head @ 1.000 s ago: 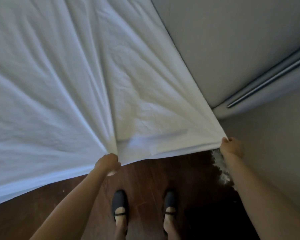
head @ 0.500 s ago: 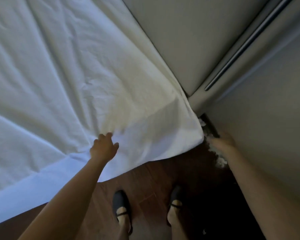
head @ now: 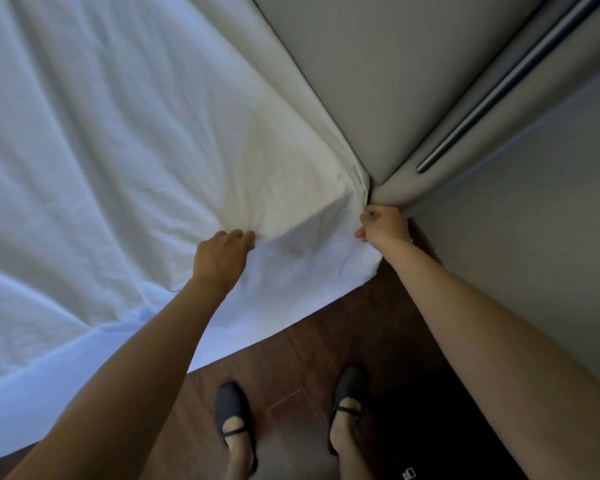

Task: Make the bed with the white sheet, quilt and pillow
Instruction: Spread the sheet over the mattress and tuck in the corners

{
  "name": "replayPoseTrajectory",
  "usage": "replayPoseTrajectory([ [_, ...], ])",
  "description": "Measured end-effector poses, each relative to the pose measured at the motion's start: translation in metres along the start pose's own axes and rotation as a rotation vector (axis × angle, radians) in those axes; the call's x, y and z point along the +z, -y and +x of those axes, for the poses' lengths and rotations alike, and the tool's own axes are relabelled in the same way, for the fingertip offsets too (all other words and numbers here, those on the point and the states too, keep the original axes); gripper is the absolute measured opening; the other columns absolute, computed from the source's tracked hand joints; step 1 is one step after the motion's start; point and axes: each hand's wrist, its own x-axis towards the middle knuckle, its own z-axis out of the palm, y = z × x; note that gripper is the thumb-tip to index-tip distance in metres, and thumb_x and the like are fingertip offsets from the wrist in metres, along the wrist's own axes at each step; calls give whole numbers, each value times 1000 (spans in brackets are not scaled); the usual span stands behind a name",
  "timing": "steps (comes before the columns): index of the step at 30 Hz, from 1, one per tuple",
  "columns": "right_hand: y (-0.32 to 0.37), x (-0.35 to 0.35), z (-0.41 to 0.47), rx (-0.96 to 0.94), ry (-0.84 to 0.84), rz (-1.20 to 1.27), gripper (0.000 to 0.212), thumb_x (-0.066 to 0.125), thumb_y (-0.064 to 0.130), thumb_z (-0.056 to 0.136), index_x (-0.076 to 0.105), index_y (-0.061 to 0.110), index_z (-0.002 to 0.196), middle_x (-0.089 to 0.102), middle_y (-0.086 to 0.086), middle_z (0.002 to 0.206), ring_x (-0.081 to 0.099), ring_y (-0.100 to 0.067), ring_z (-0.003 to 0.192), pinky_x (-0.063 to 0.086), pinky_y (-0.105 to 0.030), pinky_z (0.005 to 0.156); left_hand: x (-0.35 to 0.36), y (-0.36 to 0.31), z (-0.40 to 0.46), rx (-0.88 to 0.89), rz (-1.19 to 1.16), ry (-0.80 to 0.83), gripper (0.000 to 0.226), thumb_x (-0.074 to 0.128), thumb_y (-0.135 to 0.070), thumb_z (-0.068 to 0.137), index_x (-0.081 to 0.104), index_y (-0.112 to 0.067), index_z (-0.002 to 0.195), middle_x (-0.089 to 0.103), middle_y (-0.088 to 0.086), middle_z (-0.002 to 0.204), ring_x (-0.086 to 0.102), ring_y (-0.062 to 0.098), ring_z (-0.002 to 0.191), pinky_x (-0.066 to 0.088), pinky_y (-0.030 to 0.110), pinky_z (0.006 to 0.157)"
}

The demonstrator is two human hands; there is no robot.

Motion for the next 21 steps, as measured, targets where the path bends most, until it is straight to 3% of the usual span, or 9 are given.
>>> replayPoseTrajectory([
  [2,1,10,3,-55,-31,-8,37,47,23,98,51,19,135,67,0,72,65,-18,78,53,-40,89,1,3,-3,64,-6,12,20,39,-19,97,57,-15,104,61,5,93,56,26,88,36,30,59],
  [4,1,20,4,-103,-79,-4,43,49,27,96,44,25,138,71,-6,95,67,-26,92,53,-44,88,-1,6,-5,155,-39,57,20,38,-20,97,58,-19,101,63,2,94,56,25,91,38,30,61],
  [5,3,25,5,-101,-89,14,41,48,28,96,45,24,136,69,-9,104,66,-29,96,54,-46,87,-4,8,-4,193,-64,91,20,37,-20,97,57,-21,98,63,1,93,56,24,90,39,29,63],
  [7,6,30,6,-64,-122,19,26,44,26,98,57,14,116,69,-14,101,65,-33,94,54,-42,81,-7,9,-3,230,-106,180,20,38,-19,96,55,-25,89,63,0,89,57,23,87,40,29,65],
  [9,9,26,4,-35,-205,-83,28,40,25,100,62,7,101,68,-16,97,63,-35,94,48,-33,73,-11,9,-2,226,-114,302,20,37,-18,96,49,-27,82,60,-2,84,56,23,83,39,29,65],
  [11,4,21,-3,-58,-267,-197,30,40,23,101,64,5,101,67,-17,101,61,-35,96,41,-30,70,-14,7,-2,198,-126,417,21,37,-17,95,48,-28,80,55,-3,81,54,22,80,38,29,66],
  [14,-14,14,-12,21,-317,-237,28,41,20,100,63,7,110,65,-17,110,60,-36,102,41,-33,73,-23,1,1,201,-131,607,23,39,-20,96,61,-25,94,61,-2,95,55,21,88,40,27,72],
  [17,-25,11,-10,97,-284,-215,24,45,16,96,64,10,111,64,-16,114,60,-35,106,38,-29,73,-30,-5,4,262,62,748,30,39,-23,97,62,-19,115,62,1,114,57,22,103,43,29,82],
  [21,-20,14,-11,-52,-264,-127,22,47,17,96,63,9,108,66,-14,109,60,-33,102,41,-30,75,-30,-7,6,230,42,713,36,42,-44,97,62,-25,119,61,-1,119,57,23,108,45,33,86],
])
